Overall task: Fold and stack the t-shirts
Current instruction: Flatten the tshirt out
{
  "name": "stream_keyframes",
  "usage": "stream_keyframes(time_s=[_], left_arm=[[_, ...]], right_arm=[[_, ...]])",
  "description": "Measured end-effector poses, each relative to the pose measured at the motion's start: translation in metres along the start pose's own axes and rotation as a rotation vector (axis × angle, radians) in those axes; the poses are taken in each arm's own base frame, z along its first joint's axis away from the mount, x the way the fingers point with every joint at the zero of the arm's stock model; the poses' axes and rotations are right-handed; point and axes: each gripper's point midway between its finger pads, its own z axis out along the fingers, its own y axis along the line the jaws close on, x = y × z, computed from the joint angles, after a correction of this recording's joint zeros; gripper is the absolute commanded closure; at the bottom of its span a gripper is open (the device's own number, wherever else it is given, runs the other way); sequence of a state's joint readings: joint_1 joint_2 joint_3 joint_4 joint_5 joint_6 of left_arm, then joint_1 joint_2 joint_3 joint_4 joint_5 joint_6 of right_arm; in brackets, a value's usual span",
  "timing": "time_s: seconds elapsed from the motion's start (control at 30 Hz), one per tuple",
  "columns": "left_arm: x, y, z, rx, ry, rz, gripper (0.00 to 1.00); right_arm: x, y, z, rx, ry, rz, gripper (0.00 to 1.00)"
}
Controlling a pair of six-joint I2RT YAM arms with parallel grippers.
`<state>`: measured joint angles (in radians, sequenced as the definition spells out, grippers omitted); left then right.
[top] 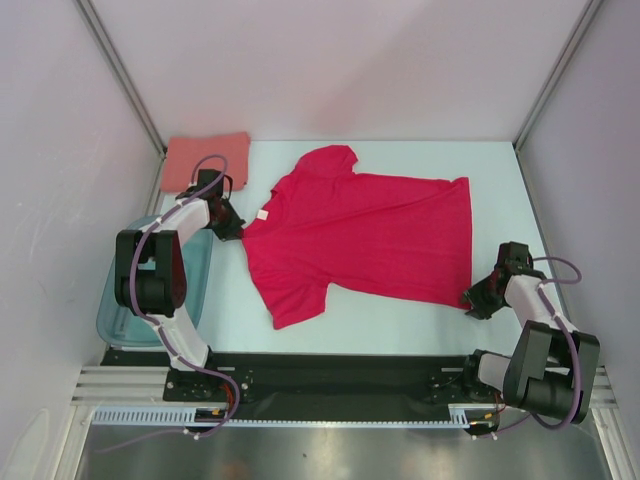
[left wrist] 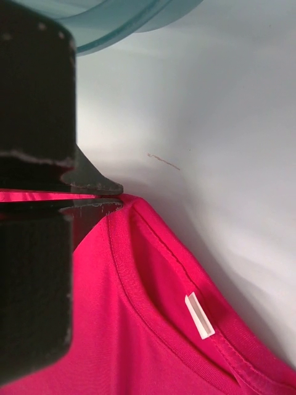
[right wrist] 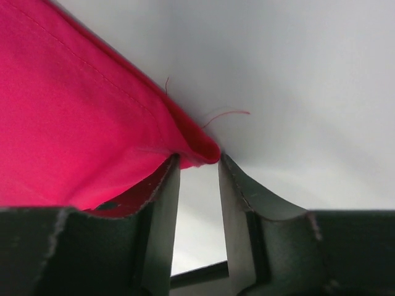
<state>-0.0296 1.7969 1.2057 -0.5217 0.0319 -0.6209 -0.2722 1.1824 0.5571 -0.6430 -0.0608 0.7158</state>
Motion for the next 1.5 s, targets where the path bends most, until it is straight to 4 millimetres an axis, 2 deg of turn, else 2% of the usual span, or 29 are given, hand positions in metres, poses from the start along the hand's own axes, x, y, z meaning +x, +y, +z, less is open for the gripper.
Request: stream_keyframes(time_s=[0.03, 0.17, 0.2, 0.3, 0.43, 0.53, 0.67, 0.7, 0.73, 0.77, 0.83, 0.9, 0.97, 1.03, 1.07, 1.1, 1.17, 1.27, 1.33, 1.4, 1.5], left_arm=[[0.000, 0.000, 0.000, -0.001, 0.000, 0.000, 1.00], [0.001, 0.001, 0.001, -0.005, 0.001, 0.000, 1.00], [0.001, 0.002, 0.001, -0.006, 0.002, 0.000, 1.00], [0.002, 0.005, 0.001, -0.019, 0.000, 0.000, 1.00], [0.002, 0.008, 0.001, -0.037, 0.000, -0.001, 1.00], [0.004, 0.009, 0.001, -0.040, 0.005, 0.000, 1.00], [0.005, 0.010, 0.001, -0.044, 0.013, 0.001, 0.97], [0.006, 0.010, 0.001, -0.045, 0.013, 0.002, 0.92], [0.006, 0.011, 0.001, -0.047, 0.014, 0.003, 0.67], [0.006, 0.012, 0.000, -0.050, 0.013, 0.012, 0.53], [0.005, 0.017, -0.002, -0.068, -0.001, 0.013, 0.28], [0.005, 0.021, -0.013, -0.078, -0.019, 0.011, 0.20], [0.005, 0.023, -0.031, -0.072, -0.052, 0.005, 0.19], [0.008, 0.026, -0.052, -0.053, -0.085, 0.003, 0.19], [0.011, 0.027, -0.065, -0.034, -0.110, 0.002, 0.19], [0.016, 0.028, -0.078, -0.016, -0.131, 0.004, 0.19], [0.028, 0.028, -0.103, 0.034, -0.175, 0.008, 0.24], [0.054, 0.022, -0.121, 0.098, -0.189, 0.047, 0.33], [0.074, 0.017, -0.122, 0.123, -0.160, 0.082, 0.40], [0.093, 0.019, -0.117, 0.130, -0.124, 0.107, 0.41], [0.130, 0.036, -0.108, 0.122, -0.057, 0.127, 0.40]], right_arm=[[0.000, -0.001, 0.002, 0.005, 0.001, 0.005, 0.66], [-0.004, -0.001, 0.005, 0.021, -0.016, 0.043, 0.97], [-0.006, -0.001, 0.005, 0.024, -0.024, 0.055, 1.00], [-0.009, -0.004, 0.005, 0.040, -0.048, 0.094, 1.00], [-0.022, -0.020, 0.002, 0.101, -0.142, 0.118, 1.00], [-0.023, -0.028, 0.000, 0.125, -0.168, 0.127, 1.00], [-0.024, -0.029, 0.001, 0.139, -0.165, 0.124, 1.00], [-0.024, -0.029, 0.001, 0.140, -0.163, 0.119, 0.98], [-0.024, -0.029, 0.001, 0.141, -0.162, 0.113, 0.95], [-0.024, -0.029, 0.001, 0.139, -0.160, 0.110, 0.86], [-0.024, -0.028, 0.001, 0.134, -0.161, 0.102, 0.77], [-0.024, -0.027, 0.000, 0.136, -0.165, 0.082, 0.67], [-0.021, -0.025, -0.005, 0.140, -0.165, 0.058, 0.60], [-0.023, -0.018, -0.016, 0.119, -0.189, 0.026, 0.52], [-0.026, -0.012, -0.023, 0.101, -0.208, 0.008, 0.41], [-0.030, -0.002, -0.033, 0.066, -0.236, -0.009, 0.38], [-0.041, 0.021, -0.057, -0.009, -0.304, -0.060, 0.36], [-0.043, 0.057, -0.084, -0.113, -0.355, -0.159, 0.35], [-0.024, 0.081, -0.091, -0.200, -0.342, -0.269, 0.37], [0.004, 0.100, -0.093, -0.288, -0.306, -0.386, 0.36], [0.072, 0.123, -0.091, -0.445, -0.214, -0.604, 0.34]])
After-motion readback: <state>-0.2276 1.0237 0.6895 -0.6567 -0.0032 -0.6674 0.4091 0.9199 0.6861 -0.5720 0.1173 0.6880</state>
